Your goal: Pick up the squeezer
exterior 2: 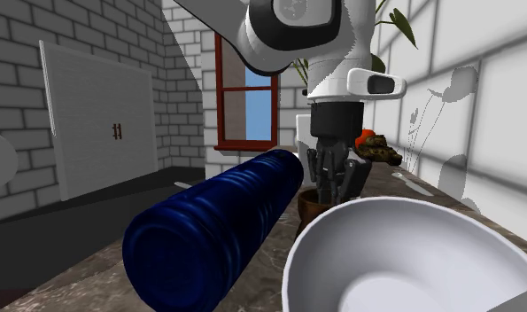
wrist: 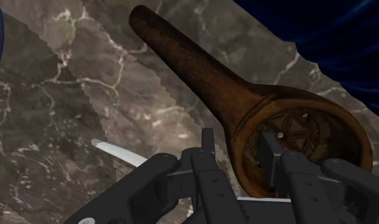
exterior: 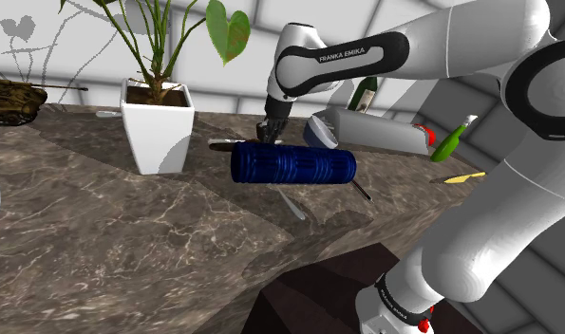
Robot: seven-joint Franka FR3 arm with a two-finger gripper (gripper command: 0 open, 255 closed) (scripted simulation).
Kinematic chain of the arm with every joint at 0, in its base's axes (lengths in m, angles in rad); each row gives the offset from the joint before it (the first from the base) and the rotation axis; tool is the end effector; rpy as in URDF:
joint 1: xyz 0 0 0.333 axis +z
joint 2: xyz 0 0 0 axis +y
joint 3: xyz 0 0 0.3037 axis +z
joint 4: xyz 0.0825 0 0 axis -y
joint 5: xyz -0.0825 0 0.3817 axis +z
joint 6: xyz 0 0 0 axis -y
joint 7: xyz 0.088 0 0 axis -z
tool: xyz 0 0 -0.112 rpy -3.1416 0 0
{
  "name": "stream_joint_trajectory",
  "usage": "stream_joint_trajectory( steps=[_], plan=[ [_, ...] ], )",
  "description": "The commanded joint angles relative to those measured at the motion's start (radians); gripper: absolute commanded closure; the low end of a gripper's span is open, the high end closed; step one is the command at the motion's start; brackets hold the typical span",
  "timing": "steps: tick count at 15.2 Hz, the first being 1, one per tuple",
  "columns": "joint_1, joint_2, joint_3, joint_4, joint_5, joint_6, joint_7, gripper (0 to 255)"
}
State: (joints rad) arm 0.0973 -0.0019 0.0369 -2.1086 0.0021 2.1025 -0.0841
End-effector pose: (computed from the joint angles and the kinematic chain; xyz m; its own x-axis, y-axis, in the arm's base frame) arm 0.5349 0.0723 0.4005 0.9765 0.2155 -0.0040 0.2155 -0.9765 -0.0021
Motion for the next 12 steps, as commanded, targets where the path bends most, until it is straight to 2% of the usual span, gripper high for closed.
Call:
stream_joint_trajectory(
  steps=[1,6,12],
  plan=[
    [0.000,0.000,0.000,0.000,0.000,0.000,0.000,255],
    [0.000,0.003,0.000,0.001,0.000,0.002,-0.001,255],
    [0.000,-0.025,0.000,0.052,0.001,-0.077,-0.001,255]
  ],
)
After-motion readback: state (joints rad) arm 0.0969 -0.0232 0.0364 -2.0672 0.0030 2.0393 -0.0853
